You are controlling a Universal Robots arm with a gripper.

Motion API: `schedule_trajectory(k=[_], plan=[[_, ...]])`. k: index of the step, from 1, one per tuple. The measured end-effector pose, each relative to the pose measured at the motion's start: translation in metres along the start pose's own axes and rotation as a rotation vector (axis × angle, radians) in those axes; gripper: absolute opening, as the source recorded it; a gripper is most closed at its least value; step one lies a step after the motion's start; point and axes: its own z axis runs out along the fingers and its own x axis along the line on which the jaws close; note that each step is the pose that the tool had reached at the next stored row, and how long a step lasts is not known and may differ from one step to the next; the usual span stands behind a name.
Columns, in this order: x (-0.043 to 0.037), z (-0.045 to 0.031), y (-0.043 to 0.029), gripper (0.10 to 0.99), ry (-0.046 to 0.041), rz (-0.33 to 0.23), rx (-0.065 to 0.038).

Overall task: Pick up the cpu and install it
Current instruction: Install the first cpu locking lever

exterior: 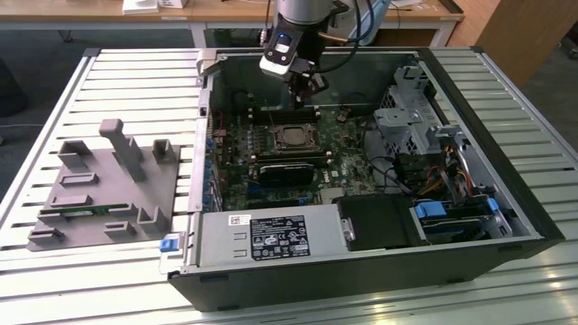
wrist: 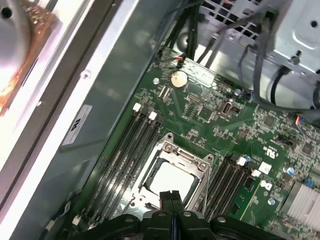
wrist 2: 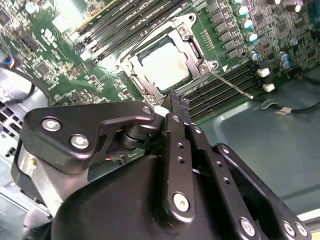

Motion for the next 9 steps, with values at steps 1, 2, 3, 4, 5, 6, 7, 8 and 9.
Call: schedule_trajectory(k=[1, 2, 3, 4, 5, 6, 7, 8, 9], plan=[[0.0, 0.0, 0.0, 0.114, 0.0004, -0.013, 0.0], [0.0, 0.0, 0.0, 0.114, 0.0008, -0.026, 0.0], [0.0, 0.0001, 0.0, 0.114, 0.0012, -0.04, 0.0], [0.0, 0.0001, 0.0, 0.114, 0.0016, -0.054, 0.0], [0.0, 0.0001, 0.0, 0.114, 0.002, -0.069, 0.0], [0.0, 0.0002, 0.0, 0.114, 0.0025, -0.084, 0.0], [0.0, 0.0002, 0.0, 0.114, 0.003, -0.1, 0.0], [0.0, 0.0002, 0.0, 0.114, 0.0034, -0.114, 0.0], [0.0, 0.0002, 0.0, 0.114, 0.0038, -0.13, 0.0]])
